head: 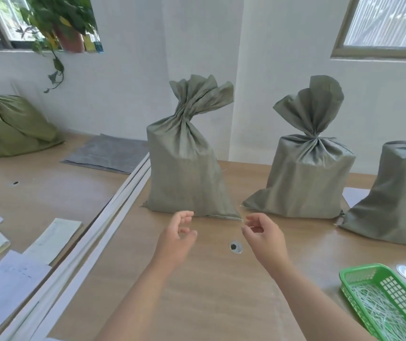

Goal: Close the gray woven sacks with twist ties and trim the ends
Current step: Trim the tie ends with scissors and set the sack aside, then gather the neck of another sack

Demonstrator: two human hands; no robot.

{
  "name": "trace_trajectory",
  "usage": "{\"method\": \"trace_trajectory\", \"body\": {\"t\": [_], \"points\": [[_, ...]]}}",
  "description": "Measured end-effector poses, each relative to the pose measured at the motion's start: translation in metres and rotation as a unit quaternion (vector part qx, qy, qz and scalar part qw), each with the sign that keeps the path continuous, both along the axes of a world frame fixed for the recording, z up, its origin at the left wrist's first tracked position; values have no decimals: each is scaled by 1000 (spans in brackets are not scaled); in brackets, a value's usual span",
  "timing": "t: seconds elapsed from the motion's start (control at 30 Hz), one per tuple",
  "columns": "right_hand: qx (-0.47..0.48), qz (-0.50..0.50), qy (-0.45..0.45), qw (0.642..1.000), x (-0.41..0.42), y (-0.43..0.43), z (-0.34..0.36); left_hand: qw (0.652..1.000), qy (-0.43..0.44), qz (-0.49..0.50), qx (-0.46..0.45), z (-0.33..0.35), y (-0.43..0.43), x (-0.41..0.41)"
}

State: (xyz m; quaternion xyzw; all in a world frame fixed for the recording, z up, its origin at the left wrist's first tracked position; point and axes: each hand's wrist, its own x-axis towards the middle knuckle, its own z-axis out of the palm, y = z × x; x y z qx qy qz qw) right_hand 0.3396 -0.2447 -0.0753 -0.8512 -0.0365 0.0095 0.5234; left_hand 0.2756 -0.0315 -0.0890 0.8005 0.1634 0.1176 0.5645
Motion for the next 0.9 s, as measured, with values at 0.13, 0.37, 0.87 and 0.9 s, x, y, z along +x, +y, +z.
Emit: {"method": "trace_trajectory", "body": {"t": [0.13, 0.37, 0.87, 0.9], "points": [[-7, 7, -42, 999, 49, 59, 23, 1000, -24, 11, 13, 16, 65, 55], [-53, 17, -93, 994, 143, 145, 58, 996, -65, 13, 53, 57, 145, 158], [-146, 29, -89, 985, 256, 218, 52, 963, -47, 20, 266, 88, 199, 280], [-149, 27, -95, 984, 256, 220, 50, 962, -55, 31, 266, 86, 198, 280]]}}
